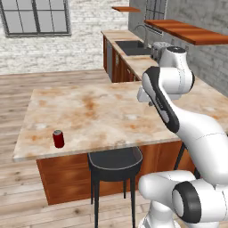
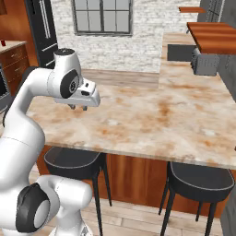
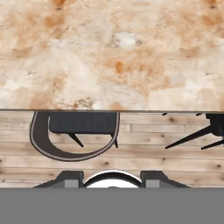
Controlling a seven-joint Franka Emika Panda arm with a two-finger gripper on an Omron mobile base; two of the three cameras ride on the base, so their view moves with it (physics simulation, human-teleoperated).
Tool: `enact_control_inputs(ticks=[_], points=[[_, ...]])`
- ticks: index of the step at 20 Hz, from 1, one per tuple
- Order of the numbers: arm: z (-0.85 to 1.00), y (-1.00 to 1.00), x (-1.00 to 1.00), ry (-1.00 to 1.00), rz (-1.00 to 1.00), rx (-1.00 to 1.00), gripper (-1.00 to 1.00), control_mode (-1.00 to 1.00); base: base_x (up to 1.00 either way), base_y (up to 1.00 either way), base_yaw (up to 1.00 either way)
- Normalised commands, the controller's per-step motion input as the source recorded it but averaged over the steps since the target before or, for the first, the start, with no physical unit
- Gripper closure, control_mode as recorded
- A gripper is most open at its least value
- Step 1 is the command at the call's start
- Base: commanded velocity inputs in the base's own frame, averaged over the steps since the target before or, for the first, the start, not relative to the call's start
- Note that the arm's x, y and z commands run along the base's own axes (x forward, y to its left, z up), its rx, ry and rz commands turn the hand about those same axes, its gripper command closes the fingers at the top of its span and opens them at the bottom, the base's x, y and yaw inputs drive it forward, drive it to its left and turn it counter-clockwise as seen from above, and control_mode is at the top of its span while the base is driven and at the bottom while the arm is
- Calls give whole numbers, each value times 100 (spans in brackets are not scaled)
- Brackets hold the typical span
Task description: Four empty soda cans are scattered around the kitchen. Gather all the cans and cluster them next to the stove for recycling.
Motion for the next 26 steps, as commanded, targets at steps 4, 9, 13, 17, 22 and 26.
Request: enact_control_inputs(ticks=[4, 9, 13, 17, 22, 26], points=[[0, 0, 0, 0, 0, 0, -100, 100, 10, 15, -5], [0, 0, 0, 0, 0, 0, -100, 100, 20, 56, -12], [0, 0, 0, 0, 0, 0, -100, 100, 19, 73, -8], [0, 0, 0, 0, 0, 0, -100, 100, 21, 68, -7], [0, 0, 0, 0, 0, 0, -100, 100, 31, 72, -10], [0, 0, 0, 0, 0, 0, -100, 100, 31, 74, -11]])
